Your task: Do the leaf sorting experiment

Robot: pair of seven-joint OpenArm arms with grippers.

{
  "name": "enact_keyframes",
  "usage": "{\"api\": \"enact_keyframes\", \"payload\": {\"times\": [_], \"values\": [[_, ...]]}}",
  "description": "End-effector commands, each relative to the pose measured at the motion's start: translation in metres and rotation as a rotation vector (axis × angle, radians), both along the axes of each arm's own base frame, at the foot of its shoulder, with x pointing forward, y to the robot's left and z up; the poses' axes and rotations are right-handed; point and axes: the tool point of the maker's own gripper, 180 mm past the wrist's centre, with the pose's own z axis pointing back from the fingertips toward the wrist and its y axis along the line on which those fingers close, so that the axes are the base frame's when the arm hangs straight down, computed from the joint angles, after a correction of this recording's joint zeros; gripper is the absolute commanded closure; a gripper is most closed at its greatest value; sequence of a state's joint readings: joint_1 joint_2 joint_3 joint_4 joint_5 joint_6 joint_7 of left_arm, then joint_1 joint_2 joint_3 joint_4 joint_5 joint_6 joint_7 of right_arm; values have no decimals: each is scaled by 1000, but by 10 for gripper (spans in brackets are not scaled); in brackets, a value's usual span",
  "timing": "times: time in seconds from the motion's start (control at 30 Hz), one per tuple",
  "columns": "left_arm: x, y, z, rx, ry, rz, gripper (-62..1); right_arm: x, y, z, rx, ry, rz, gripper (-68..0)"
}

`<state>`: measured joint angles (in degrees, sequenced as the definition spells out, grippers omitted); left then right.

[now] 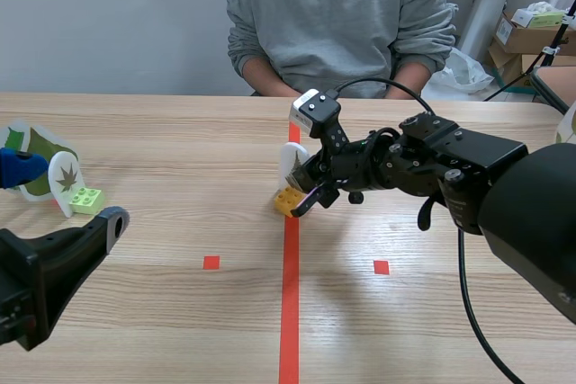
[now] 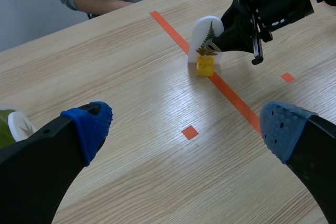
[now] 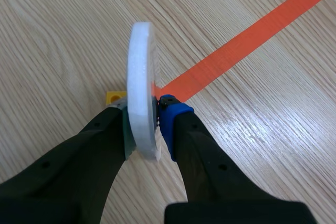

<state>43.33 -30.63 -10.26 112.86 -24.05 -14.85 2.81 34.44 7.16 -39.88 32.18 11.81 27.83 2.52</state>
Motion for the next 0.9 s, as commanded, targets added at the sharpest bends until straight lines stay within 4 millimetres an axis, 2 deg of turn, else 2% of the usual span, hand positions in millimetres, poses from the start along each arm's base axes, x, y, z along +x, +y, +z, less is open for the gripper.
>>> {"api": "enact_keyframes", "payload": {"times": [0.0,0.2,0.57,0.73,0.87], "values": [[0,-1,5,-15,-16,1,-602,15,5,22,23,-55,6,-61],[0,-1,5,-15,-16,1,-602,14,5,21,21,-53,6,-36],[0,-1,5,-15,-16,1,-602,19,0,23,23,-60,-32,-37],[0,-1,6,-17,-19,1,-602,35,-21,30,73,-35,-156,-38],[0,-2,7,-19,-23,1,-602,47,-52,36,99,-37,-262,-42]]}}
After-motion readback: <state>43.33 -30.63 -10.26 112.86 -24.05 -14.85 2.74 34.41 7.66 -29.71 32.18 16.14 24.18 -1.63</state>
